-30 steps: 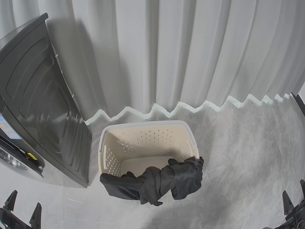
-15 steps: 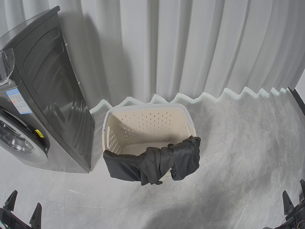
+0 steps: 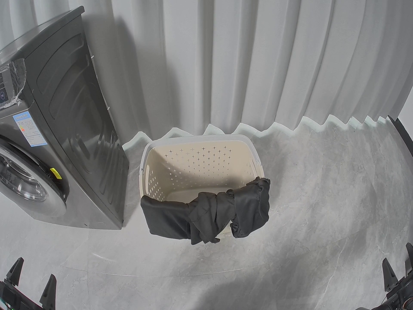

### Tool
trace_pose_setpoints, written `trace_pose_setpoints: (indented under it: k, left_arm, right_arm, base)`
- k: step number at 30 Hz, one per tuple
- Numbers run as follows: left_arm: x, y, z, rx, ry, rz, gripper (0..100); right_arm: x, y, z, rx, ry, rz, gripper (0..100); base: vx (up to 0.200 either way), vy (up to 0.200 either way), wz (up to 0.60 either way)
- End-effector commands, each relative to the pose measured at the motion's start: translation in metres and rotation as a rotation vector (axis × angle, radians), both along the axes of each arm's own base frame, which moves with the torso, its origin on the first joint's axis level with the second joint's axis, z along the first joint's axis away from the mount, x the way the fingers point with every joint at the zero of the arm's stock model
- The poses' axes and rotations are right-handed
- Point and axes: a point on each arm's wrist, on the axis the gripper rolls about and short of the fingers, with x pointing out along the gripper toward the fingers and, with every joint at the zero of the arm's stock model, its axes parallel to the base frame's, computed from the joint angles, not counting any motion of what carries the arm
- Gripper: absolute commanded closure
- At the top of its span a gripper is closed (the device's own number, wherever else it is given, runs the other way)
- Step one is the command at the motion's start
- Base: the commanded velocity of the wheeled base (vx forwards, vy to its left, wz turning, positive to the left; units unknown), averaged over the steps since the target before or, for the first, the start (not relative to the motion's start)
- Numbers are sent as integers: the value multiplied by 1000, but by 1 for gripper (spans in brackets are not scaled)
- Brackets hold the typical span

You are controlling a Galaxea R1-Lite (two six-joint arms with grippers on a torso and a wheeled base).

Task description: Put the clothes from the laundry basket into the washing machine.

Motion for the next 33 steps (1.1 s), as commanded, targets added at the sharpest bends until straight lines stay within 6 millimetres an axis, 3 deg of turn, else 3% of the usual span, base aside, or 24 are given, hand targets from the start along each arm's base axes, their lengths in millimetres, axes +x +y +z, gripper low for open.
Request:
trace_pose_setpoints:
  k: [1,33]
  left_arm:
    - [0,0,-5,0,-2,0,0]
    - [0,0,-5,0,-2,0,0]
  right_arm:
    - [0,0,-4,0,-1,-1,0]
    - [0,0,-4,0,-1,1,0]
  base:
    - [0,200,0]
    - [0,200,0]
